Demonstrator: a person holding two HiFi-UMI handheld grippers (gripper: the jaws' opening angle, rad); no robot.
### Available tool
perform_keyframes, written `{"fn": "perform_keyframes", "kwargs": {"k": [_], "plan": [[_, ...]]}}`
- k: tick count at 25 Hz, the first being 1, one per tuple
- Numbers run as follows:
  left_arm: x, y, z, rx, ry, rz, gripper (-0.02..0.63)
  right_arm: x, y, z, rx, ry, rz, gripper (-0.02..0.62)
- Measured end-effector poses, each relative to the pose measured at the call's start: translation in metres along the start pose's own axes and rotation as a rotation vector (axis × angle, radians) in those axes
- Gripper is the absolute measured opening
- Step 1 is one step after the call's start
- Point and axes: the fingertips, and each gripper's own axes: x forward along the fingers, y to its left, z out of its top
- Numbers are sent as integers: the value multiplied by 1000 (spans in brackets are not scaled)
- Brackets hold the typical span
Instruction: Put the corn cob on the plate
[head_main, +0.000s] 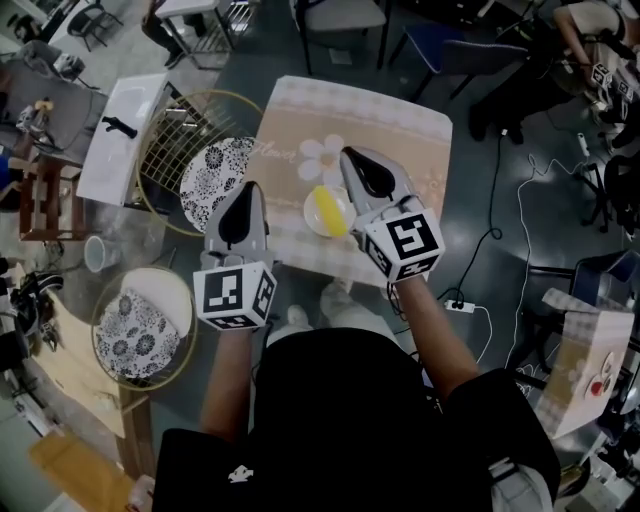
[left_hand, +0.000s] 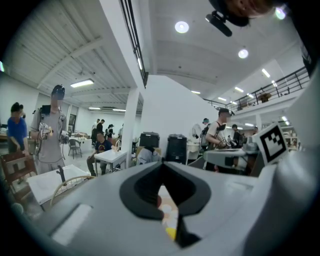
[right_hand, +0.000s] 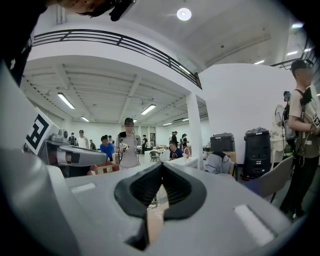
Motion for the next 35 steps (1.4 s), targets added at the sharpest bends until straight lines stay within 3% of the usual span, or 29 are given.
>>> {"fn": "perform_keyframes", "kwargs": {"k": [20,25,35], "plan": [[-62,26,14,14,-46,-95,9,-24,84,20,-45,-22,-64,2],[-79,25,12,-16,-63,-128,9,-37,100,18,-44,-27,-82,2],[-114,12,16,38,-101,-198,9,-64,129,19,-43,-36,-112,2]]}}
